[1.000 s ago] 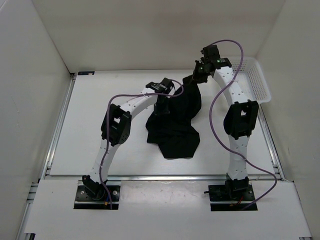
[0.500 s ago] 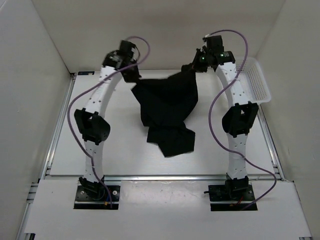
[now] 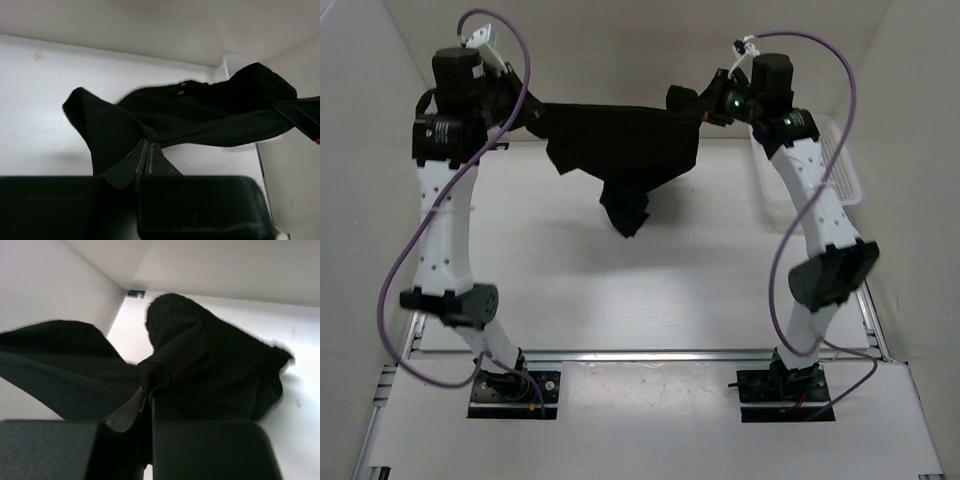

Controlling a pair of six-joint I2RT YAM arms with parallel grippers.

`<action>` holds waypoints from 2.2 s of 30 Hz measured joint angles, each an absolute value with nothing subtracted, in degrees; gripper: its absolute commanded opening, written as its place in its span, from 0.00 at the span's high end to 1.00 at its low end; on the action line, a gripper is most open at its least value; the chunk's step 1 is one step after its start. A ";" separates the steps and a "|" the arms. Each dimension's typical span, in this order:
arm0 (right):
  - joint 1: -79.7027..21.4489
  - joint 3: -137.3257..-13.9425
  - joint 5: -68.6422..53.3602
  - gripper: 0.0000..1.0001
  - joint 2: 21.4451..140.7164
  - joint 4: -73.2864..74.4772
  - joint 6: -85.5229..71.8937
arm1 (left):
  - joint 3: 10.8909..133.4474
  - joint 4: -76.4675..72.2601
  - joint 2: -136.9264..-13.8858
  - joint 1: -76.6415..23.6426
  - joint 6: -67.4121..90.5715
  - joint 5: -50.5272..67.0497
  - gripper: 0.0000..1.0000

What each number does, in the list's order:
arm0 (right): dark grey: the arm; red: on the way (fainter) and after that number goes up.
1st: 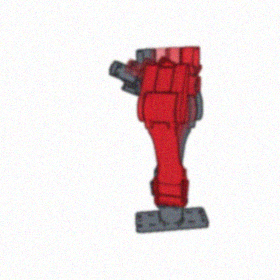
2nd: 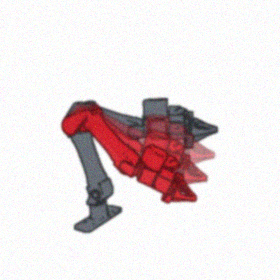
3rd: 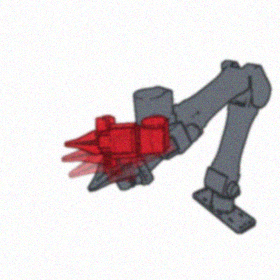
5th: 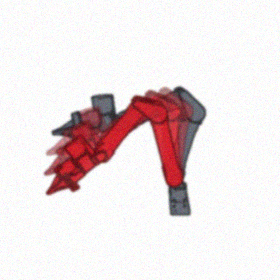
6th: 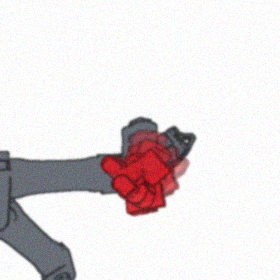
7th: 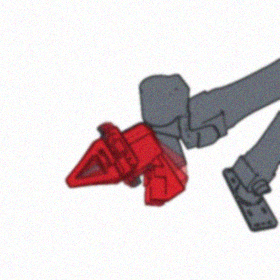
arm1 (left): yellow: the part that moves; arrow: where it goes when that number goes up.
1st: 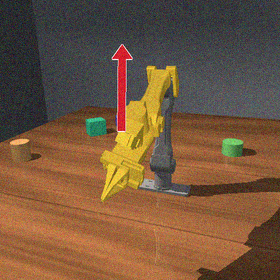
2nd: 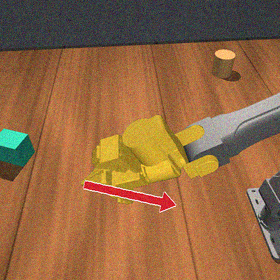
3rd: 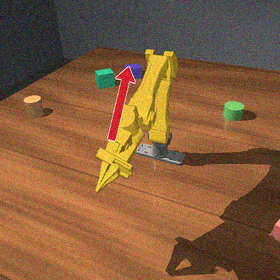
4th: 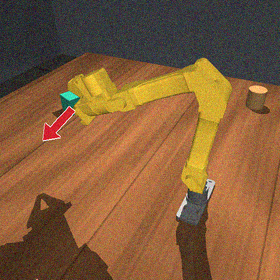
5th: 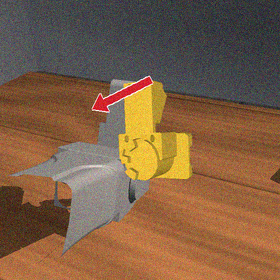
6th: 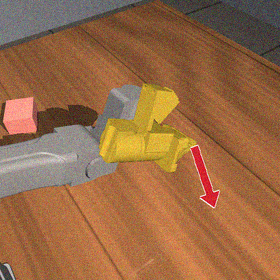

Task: Fold and stack the shorts
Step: Flatten the shorts out

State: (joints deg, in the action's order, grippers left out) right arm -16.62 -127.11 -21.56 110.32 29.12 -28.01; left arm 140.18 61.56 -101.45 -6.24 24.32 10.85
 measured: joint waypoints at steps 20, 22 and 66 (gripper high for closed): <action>-23.11 -47.62 9.08 1.00 52.16 39.22 -36.05 | 60.55 56.25 -64.20 -18.44 39.72 7.20 0.70; -23.97 -53.04 9.50 1.00 58.72 39.40 -35.77 | 60.40 56.47 -63.70 -17.19 41.15 5.39 0.69; -29.26 -79.77 11.05 1.00 104.33 40.69 -28.38 | 56.14 46.78 -87.70 -0.93 44.36 4.93 0.90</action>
